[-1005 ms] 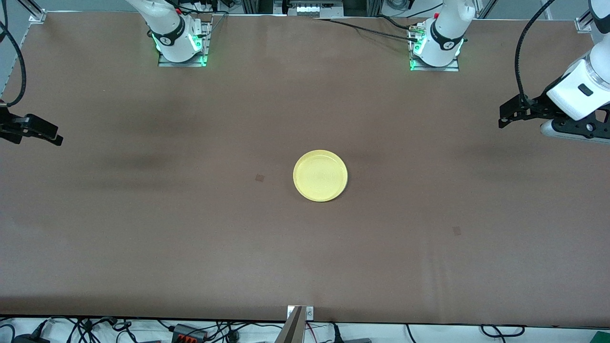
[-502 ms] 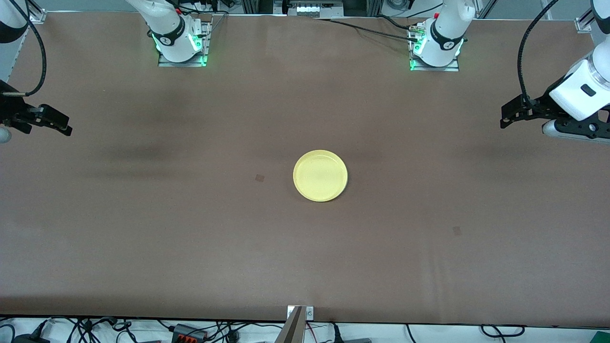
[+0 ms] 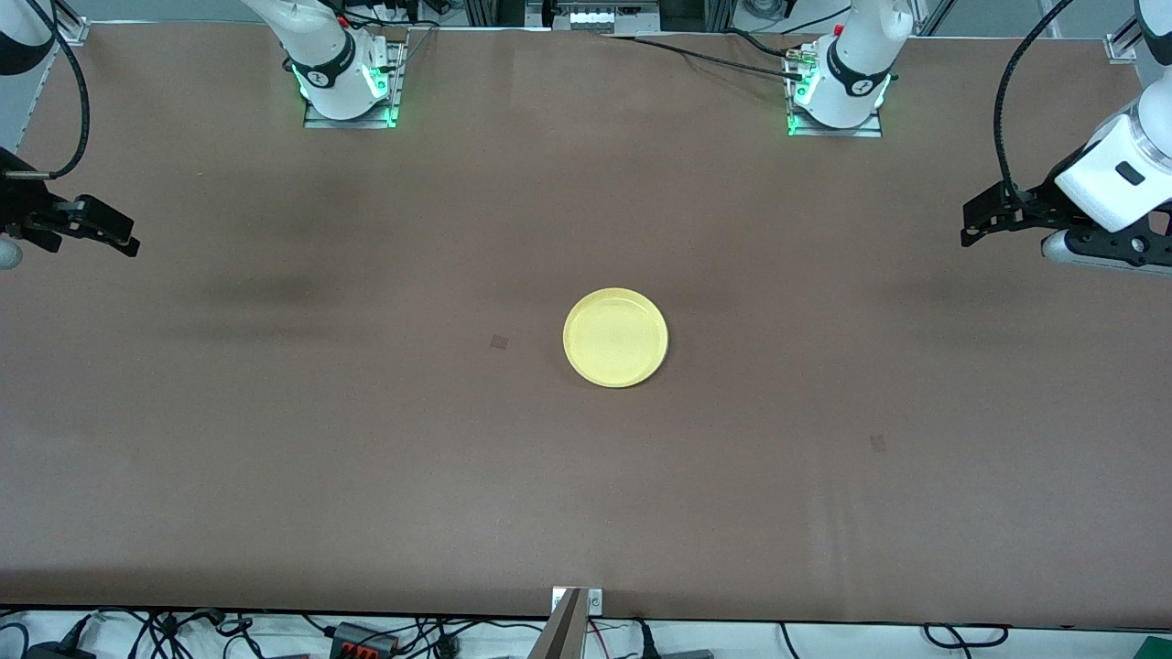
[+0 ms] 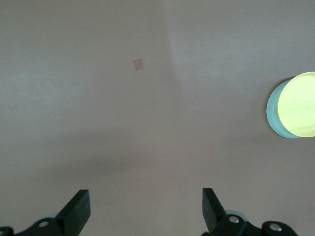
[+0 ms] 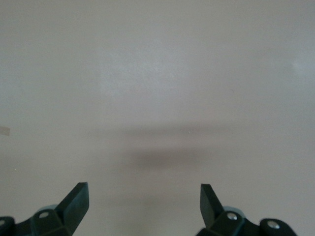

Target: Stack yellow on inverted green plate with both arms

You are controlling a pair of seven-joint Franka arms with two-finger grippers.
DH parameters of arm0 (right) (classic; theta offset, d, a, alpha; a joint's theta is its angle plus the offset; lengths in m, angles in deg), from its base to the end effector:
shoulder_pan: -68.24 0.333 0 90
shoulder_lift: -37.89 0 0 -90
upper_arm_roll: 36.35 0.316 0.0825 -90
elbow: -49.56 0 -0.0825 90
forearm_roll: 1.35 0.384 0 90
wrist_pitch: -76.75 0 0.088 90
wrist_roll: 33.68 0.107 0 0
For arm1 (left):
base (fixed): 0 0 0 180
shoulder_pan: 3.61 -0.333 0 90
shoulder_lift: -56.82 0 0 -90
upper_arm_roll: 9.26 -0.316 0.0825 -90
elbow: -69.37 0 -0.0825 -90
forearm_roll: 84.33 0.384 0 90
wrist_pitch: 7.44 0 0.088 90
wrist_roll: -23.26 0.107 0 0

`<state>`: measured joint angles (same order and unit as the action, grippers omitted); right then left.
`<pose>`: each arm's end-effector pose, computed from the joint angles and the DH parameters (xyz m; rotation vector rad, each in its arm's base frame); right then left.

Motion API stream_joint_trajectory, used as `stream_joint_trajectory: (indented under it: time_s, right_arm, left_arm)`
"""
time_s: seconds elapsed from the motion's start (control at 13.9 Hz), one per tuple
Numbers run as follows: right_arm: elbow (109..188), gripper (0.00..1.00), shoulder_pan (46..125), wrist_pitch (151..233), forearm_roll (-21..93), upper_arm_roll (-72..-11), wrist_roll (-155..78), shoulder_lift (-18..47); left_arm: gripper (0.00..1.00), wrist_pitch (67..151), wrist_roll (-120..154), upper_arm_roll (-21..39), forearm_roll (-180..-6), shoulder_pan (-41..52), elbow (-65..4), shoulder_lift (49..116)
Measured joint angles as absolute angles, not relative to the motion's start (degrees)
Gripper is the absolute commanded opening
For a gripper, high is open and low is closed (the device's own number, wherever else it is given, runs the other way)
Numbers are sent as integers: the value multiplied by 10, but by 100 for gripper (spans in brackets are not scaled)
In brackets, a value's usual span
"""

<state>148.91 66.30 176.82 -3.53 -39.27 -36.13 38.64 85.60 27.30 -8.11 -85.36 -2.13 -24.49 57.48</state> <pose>0.5588 -0.0511 0.5695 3.1024 -0.0557 0.0361 0.5600 -0.0275 0.5908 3.1177 -0.1798 -0.0400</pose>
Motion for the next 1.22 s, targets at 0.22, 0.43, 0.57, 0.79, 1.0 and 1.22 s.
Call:
stream_joint_trajectory:
  time_s: [0.22,0.43,0.57,0.79,1.0,1.22]
  right_arm:
    - [1500,100,663,1769,-35,-393,-361,394]
    - [1502,100,663,1769,-35,-393,-361,395]
    - [1502,100,663,1769,-35,-393,-361,395]
    - [1502,100,663,1769,-35,-393,-361,395]
    - [1502,100,663,1769,-35,-393,-361,395]
    - [1502,100,663,1769,-35,-393,-361,395]
  left_arm:
    - [100,856,273,-80,-854,-21,-245,575]
    - [100,856,273,-80,-854,-21,-245,575]
    - [100,856,273,-80,-854,-21,-245,575]
    - [100,856,273,-80,-854,-21,-245,575]
    - [100,856,273,-80,-854,-21,-245,575]
    - [100,856,273,-80,-854,-21,-245,575]
